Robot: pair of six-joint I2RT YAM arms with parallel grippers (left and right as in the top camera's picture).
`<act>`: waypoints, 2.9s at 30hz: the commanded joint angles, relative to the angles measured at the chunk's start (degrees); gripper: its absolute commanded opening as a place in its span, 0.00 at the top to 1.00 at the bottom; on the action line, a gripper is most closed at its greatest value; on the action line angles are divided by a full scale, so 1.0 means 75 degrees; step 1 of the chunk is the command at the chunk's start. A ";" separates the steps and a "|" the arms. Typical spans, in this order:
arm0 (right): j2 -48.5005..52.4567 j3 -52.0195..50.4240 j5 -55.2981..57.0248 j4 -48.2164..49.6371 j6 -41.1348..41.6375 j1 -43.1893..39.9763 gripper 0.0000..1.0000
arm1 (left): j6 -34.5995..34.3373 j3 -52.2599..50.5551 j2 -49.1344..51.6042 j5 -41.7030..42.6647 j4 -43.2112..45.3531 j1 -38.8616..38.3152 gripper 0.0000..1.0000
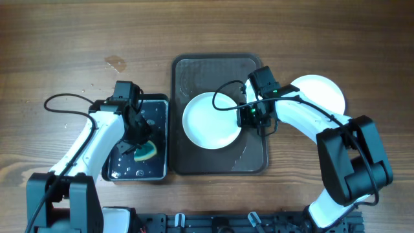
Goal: Clean dirty plates on tray and stack at the side
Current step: 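Return the sponge to the black tray with the left gripper, then lift the cleaned plate with the right gripper and tilt it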
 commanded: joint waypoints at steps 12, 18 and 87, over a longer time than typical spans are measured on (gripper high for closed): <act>0.0146 0.4774 0.1274 -0.5473 -0.1227 0.0845 0.96 | 0.1040 0.3564 -0.1510 0.1131 -0.2742 0.1985 0.18; 0.0458 0.4893 0.1361 -0.3861 -0.0382 0.2349 0.96 | 0.1040 0.4162 -0.2270 0.1411 -0.3104 0.3179 0.00; -0.1507 0.5120 -0.1504 -0.1113 0.0565 -0.0705 0.96 | 0.1040 0.4159 -0.2678 0.1405 -0.3299 0.3372 0.00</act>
